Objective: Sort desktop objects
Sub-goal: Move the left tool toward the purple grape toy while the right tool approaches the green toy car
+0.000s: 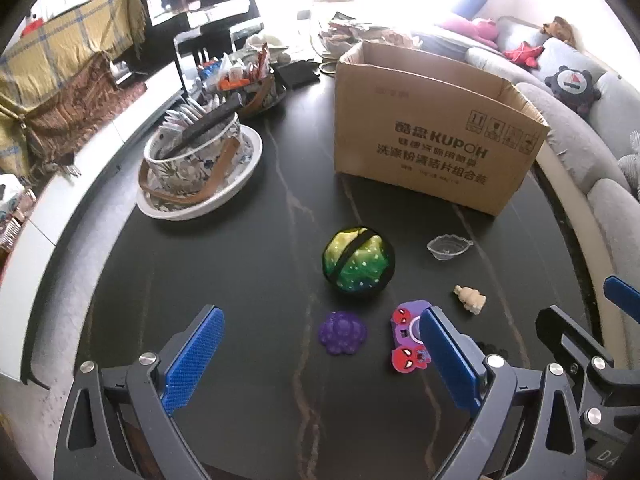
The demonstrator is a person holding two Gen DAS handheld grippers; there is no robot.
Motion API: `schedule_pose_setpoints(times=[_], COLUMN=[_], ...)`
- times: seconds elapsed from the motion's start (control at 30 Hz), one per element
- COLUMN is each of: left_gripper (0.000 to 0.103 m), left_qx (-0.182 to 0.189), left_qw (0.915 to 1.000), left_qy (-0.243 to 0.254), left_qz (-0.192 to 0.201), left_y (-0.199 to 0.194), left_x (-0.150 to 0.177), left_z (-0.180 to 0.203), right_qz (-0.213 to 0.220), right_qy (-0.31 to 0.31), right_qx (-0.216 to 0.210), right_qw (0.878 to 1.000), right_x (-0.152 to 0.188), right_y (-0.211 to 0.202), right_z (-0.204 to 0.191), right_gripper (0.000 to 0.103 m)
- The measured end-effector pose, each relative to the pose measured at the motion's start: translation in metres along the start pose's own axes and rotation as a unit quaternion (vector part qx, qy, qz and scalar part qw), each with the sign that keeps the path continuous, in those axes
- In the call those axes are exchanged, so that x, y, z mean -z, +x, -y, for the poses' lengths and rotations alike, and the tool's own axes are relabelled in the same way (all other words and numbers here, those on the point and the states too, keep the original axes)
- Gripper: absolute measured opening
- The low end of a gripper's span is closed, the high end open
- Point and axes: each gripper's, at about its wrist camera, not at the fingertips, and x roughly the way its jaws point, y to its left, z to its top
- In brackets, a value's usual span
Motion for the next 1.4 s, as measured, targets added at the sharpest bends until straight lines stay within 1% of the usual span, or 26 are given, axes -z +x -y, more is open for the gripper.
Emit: schedule_pose_setpoints(times=[0.07,0.3,0.67,0.87,1.0,1.1,1.4], left_gripper=[0.097,0.097,0.097,0.097,0.097,0.097,0.097], left_qx=[0.008,0.014,-0.002,-0.01,-0.012,-0.022,-0.019], left_qw=[0.9999,0.9998,0.9999,0.9999,0.9999,0.9996,0.9996], left_qy=[-0.005,-0.01,-0.013,-0.002,0.008,0.016,0.013], left_qz=[-0.004,-0.001,0.001,0.004,-0.008,-0.008,-0.013], left_y=[0.002,0.005,0.004,0.003,0.006,0.006,0.009], left_x=[0.001,0.003,0.007,0.007,0.008,0.01,0.014], left_z=[-0.001,-0.001,-0.001,0.001,0.004,0.005,0.005], right_qz=[0.0,-0.004,-0.009,-0.006,-0.008,-0.008,-0.008], right_qy=[0.0,-0.003,-0.006,-0.004,-0.006,-0.013,-0.012], right_qx=[0.0,0.001,0.0,0.0,0.002,0.01,0.012], right_qw=[1.0,1.0,1.0,1.0,1.0,1.0,1.0], right_x=[0.0,0.003,0.006,0.008,0.01,0.012,0.016], right_y=[0.0,0.002,0.006,0.005,0.007,0.008,0.009], right_z=[0.0,0.0,-0.001,0.0,0.001,0.0,0.001], right_gripper=[0.099,0.099,0.099,0.099,0.099,0.099,0.097])
